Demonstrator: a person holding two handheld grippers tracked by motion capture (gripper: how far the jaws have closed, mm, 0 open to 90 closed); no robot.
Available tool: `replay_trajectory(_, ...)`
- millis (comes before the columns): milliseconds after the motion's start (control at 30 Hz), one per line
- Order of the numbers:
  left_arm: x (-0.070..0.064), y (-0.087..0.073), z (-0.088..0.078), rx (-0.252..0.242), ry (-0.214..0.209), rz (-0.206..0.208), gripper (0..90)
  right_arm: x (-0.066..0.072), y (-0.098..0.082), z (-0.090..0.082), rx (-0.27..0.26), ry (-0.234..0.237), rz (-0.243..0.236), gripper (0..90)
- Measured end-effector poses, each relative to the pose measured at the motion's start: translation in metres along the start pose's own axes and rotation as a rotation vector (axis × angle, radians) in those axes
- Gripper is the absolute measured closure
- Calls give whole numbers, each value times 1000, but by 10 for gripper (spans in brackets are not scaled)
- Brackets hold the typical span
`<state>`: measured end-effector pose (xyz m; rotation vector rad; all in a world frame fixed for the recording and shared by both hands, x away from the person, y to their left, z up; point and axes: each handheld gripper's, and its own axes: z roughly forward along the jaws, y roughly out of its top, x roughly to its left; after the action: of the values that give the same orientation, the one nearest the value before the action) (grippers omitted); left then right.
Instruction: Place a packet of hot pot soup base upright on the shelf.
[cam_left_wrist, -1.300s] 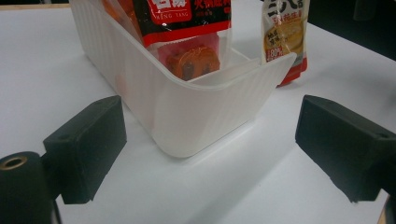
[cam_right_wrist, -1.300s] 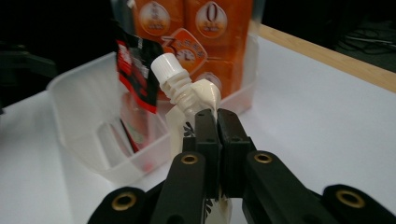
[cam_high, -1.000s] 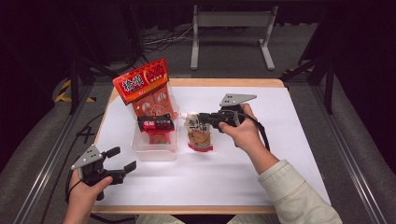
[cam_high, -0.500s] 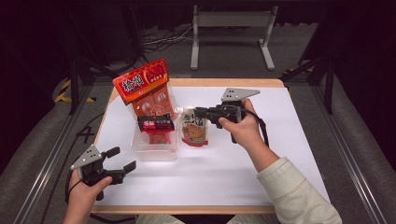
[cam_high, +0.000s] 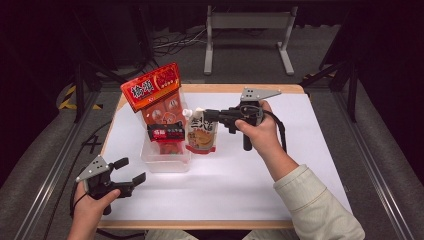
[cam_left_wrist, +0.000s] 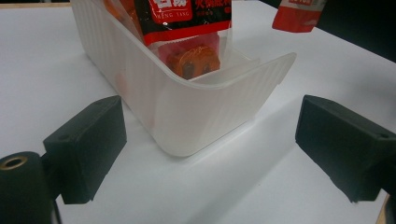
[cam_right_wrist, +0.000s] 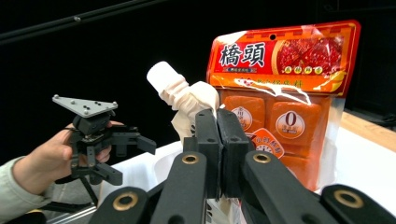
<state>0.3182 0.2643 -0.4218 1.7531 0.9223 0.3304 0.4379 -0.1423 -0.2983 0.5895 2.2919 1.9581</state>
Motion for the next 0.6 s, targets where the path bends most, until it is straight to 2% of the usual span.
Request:
replay_trajectory(167,0,0,0,5,0,5,96,3,7,4,14,-14,-27,891)
replay_trajectory(500,0,-2,0,2,4,4,96,13,19,18,14,1,-60,890)
replay_trajectory(600,0,-2,0,1,2,1,96,17,23,29,3,9,-71,890)
